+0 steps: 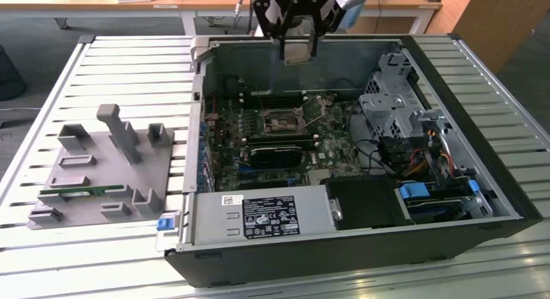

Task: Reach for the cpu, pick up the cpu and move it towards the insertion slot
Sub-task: 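Pick up the cpu and move it towards the insertion slot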

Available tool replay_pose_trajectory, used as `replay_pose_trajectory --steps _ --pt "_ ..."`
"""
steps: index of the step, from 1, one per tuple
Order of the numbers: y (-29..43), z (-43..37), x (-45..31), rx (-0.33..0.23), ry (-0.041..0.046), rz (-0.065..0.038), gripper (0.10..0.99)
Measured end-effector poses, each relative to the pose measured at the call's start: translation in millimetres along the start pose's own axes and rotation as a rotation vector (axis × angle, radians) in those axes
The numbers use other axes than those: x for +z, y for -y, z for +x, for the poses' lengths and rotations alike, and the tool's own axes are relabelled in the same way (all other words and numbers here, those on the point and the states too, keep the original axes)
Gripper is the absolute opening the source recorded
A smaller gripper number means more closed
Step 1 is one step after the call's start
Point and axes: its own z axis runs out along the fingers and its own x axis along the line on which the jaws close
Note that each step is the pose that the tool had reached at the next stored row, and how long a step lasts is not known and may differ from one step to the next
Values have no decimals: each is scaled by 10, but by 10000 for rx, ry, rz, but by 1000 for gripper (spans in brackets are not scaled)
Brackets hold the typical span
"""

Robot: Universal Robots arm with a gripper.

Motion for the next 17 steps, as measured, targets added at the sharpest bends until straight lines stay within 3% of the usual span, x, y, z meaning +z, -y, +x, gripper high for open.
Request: replay_pose_trajectory --steps 4,10,17 --pt "-54 -12 29 12 -225 12 541" --pt "-203 -54 64 14 -258 13 541" --pt "-241 -98 77 19 -259 14 541"
